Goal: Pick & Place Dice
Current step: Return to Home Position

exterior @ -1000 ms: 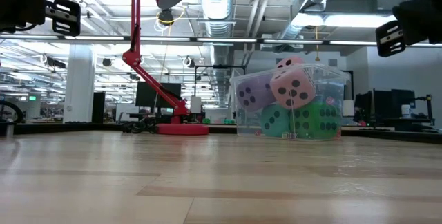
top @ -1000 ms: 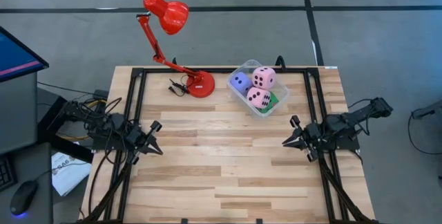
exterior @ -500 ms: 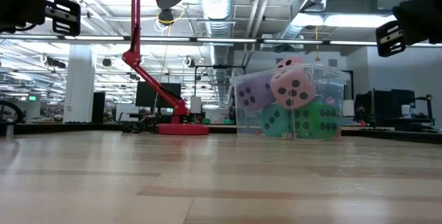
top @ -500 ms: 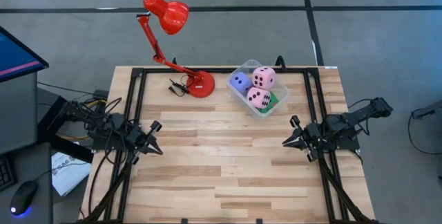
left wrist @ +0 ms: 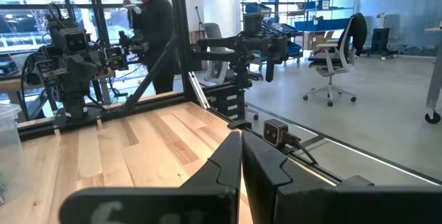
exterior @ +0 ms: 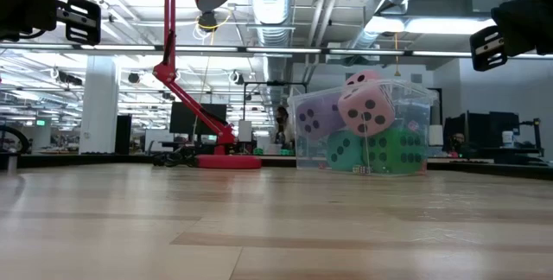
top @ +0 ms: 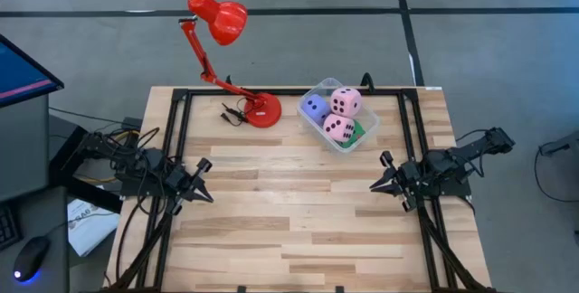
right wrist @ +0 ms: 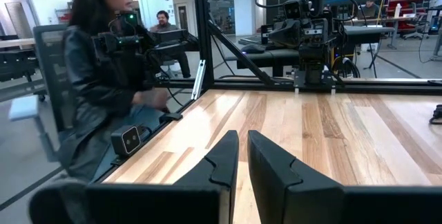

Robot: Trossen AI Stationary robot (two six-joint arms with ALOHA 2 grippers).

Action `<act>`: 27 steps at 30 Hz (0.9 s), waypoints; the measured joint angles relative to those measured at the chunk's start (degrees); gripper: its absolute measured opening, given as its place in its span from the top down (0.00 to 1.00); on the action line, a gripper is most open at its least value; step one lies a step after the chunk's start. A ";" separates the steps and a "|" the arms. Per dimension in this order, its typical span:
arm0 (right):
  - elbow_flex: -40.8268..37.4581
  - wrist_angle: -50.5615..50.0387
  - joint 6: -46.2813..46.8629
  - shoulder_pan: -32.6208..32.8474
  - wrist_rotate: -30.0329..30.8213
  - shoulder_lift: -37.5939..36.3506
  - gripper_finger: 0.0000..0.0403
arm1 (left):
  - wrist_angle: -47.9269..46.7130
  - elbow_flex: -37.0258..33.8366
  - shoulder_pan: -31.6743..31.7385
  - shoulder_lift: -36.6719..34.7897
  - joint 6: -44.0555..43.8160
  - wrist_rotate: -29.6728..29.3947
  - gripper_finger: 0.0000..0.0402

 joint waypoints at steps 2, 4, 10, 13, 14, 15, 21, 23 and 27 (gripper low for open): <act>0.00 0.00 0.00 0.00 0.00 0.00 0.92 | 0.00 0.00 0.00 0.00 0.00 0.00 1.00; 0.00 0.00 0.00 0.00 0.00 0.00 0.92 | 0.00 0.00 0.02 0.00 0.00 0.00 1.00; 0.00 0.00 0.00 -0.02 0.00 0.00 0.92 | 0.00 0.00 0.01 0.00 0.00 0.00 1.00; 0.00 0.00 0.00 0.00 0.00 0.00 0.92 | 0.00 0.00 0.00 0.00 0.00 0.00 1.00; 0.00 0.00 0.00 0.00 0.00 0.00 0.92 | 0.00 0.00 0.00 0.00 0.00 0.00 1.00; 0.00 0.00 0.00 -0.01 0.00 0.00 0.92 | 0.00 0.00 0.02 0.00 0.00 0.00 1.00; 0.00 0.00 0.00 0.00 0.00 0.00 0.92 | 0.93 0.00 -0.15 2.89 -0.02 0.00 1.00; -0.02 0.00 0.00 0.00 0.00 0.00 0.92 | 1.06 -0.02 -0.15 4.12 -0.02 0.00 1.00; -0.02 0.00 0.00 -0.01 0.00 0.00 0.92 | 1.01 0.00 -0.13 6.26 -0.02 0.00 1.00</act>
